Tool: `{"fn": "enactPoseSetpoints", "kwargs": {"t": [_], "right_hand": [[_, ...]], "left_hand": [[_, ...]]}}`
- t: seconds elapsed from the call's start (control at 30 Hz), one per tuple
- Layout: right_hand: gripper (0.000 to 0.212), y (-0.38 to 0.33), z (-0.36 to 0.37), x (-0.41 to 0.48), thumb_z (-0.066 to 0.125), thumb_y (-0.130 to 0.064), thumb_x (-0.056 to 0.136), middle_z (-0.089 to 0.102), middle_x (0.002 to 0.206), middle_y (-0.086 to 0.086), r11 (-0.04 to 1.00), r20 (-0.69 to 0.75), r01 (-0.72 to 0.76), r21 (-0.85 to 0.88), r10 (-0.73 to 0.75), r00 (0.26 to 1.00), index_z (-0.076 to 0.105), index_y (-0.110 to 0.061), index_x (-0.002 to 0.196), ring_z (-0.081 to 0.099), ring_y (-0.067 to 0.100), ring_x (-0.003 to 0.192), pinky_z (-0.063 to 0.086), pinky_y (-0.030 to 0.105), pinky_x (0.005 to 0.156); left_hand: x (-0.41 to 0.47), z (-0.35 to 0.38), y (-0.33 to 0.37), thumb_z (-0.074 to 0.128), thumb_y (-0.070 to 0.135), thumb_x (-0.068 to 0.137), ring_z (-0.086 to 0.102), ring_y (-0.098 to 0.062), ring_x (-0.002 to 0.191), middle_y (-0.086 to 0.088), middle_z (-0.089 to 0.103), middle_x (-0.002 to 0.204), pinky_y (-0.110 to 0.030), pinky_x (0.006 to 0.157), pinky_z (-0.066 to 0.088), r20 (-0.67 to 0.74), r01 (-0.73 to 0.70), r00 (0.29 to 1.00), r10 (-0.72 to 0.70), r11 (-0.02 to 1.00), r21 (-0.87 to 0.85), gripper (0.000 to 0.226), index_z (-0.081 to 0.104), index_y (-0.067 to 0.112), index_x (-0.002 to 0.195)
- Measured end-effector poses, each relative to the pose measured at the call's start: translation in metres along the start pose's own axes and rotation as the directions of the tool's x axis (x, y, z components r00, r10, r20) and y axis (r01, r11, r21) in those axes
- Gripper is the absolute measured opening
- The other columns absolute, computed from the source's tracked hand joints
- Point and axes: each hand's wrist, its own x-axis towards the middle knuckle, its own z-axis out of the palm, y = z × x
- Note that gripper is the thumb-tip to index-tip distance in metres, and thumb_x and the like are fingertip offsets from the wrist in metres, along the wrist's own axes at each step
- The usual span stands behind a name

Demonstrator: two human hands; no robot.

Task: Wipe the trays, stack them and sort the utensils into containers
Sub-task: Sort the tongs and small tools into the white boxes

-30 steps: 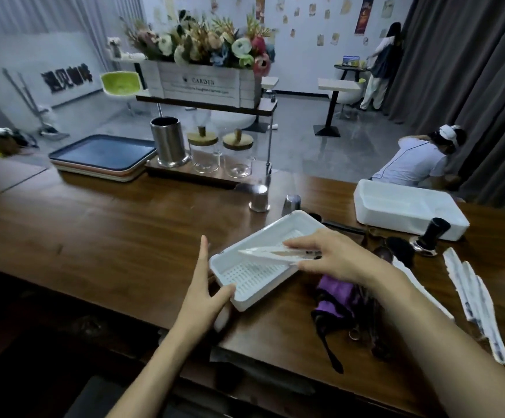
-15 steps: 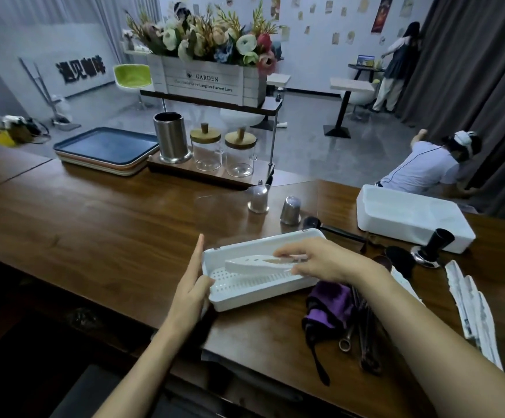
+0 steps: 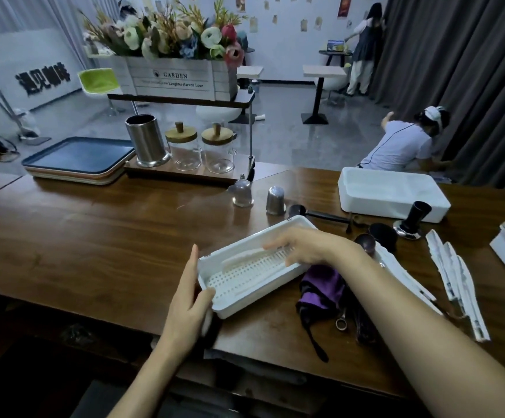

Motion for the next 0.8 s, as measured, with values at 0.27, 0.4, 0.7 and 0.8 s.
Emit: {"fn": "enactPoseSetpoints", "kwargs": {"t": [0.27, 0.4, 0.7, 0.8], "right_hand": [[0.040, 0.014, 0.025, -0.045, 0.055, -0.023, 0.098, 0.060, 0.140, -0.003, 0.985, -0.428, -0.051, 0.164, 0.118, 0.896, 0.062, -0.043, 0.132, 0.052, 0.020, 0.128, 0.041, 0.032, 0.102], [0.041, 0.025, 0.032, -0.086, 0.061, -0.034, 0.097, 0.057, 0.144, -0.005, 0.954, -0.521, -0.001, 0.301, 0.165, 0.837, 0.057, -0.049, 0.135, 0.049, 0.016, 0.134, 0.039, 0.033, 0.107], [0.044, 0.103, 0.047, -0.193, 0.062, -0.047, 0.095, 0.053, 0.148, -0.004, 0.890, -0.563, -0.105, 0.443, 0.368, 0.740, 0.056, -0.044, 0.139, 0.043, 0.015, 0.140, 0.040, 0.036, 0.109], [0.046, 0.137, 0.048, -0.227, 0.062, -0.038, 0.098, 0.058, 0.142, 0.002, 0.849, -0.607, -0.256, 0.462, 0.513, 0.607, 0.055, -0.028, 0.143, 0.052, 0.025, 0.133, 0.043, 0.040, 0.108]], "left_hand": [[-0.024, 0.011, 0.006, 0.053, 0.063, 0.086, 0.027, 0.024, 0.136, 0.053, 0.025, 0.145, 0.003, 0.099, 0.025, 0.018, -0.104, 0.995, 0.103, 0.989, 0.102, 0.089, 0.012, 0.040, 0.161], [-0.036, 0.018, 0.006, 0.056, 0.067, 0.083, 0.032, 0.015, 0.140, 0.044, 0.028, 0.150, -0.012, 0.106, 0.031, -0.002, -0.103, 0.995, 0.104, 0.990, 0.101, 0.094, 0.010, 0.044, 0.161], [-0.062, 0.052, 0.004, 0.063, 0.063, 0.081, 0.038, -0.006, 0.144, 0.035, 0.032, 0.152, -0.040, 0.118, 0.033, -0.140, -0.046, 0.989, 0.056, 0.996, 0.076, 0.098, 0.011, 0.044, 0.161], [-0.070, 0.070, 0.011, 0.067, 0.045, 0.088, 0.031, -0.005, 0.146, 0.041, 0.026, 0.149, -0.041, 0.121, 0.028, -0.190, -0.056, 0.979, 0.075, 0.993, 0.102, 0.094, 0.012, 0.034, 0.163]]}}
